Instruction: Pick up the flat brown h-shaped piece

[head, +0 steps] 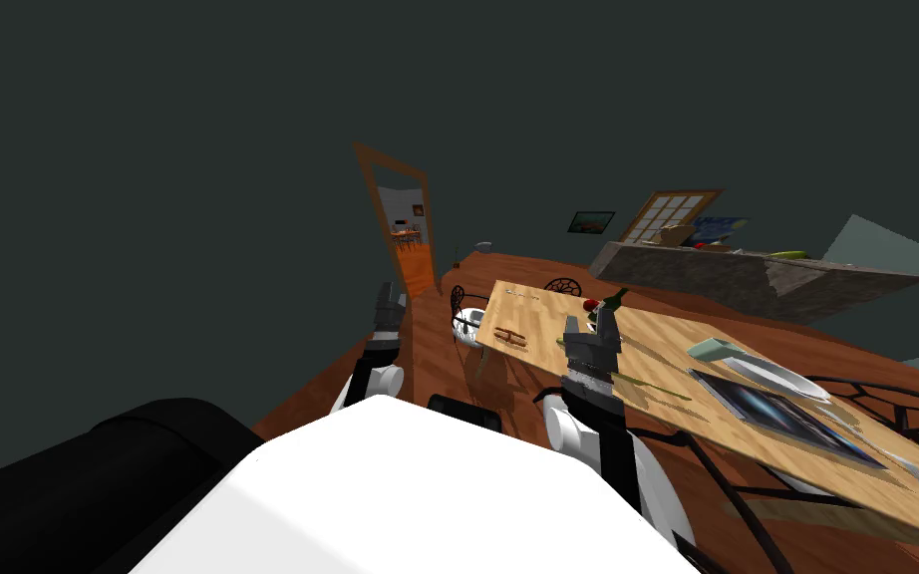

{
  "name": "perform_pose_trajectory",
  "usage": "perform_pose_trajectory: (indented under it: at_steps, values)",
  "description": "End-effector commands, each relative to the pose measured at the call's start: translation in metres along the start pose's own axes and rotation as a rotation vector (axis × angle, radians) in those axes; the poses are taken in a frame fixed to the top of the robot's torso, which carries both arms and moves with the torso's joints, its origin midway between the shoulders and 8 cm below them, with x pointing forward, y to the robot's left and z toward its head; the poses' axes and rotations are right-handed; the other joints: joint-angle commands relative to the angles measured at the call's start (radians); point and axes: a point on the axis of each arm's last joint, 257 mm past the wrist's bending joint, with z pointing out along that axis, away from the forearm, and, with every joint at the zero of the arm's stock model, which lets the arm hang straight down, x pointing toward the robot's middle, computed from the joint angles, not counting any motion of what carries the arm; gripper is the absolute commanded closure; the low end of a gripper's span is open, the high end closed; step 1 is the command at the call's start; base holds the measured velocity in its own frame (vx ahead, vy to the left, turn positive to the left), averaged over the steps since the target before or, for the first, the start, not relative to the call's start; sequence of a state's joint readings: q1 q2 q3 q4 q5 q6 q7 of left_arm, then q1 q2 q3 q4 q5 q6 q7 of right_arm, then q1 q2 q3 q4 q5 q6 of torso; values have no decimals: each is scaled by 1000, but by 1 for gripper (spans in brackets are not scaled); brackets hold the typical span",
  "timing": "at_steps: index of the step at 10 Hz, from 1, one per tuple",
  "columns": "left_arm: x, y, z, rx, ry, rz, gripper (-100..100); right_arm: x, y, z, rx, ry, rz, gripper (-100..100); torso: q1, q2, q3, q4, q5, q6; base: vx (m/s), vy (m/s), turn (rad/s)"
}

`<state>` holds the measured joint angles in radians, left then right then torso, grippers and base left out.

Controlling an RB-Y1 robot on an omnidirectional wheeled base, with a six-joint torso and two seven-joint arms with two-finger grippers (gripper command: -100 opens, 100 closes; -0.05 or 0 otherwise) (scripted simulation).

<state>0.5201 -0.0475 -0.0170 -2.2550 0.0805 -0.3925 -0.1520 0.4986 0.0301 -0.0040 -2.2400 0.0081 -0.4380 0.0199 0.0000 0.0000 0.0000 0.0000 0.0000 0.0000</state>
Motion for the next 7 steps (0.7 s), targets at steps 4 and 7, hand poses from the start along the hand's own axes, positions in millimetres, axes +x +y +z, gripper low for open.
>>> perform_pose_trajectory:
  at_steps: [4, 7]
  values:
    - [0, 0, 0, 0, 0, 0, 0, 4, -21, -9, 52, 111, -78, -100, 1, -1, -1, 0, 0, 0, 18, 16, 57]
    - [0, 0, 0, 0, 0, 0, 0, 2, -39, -15, 93, 169, -130, -100, 1, -2, -1, -1, 0, 0, 28, 24, 99]
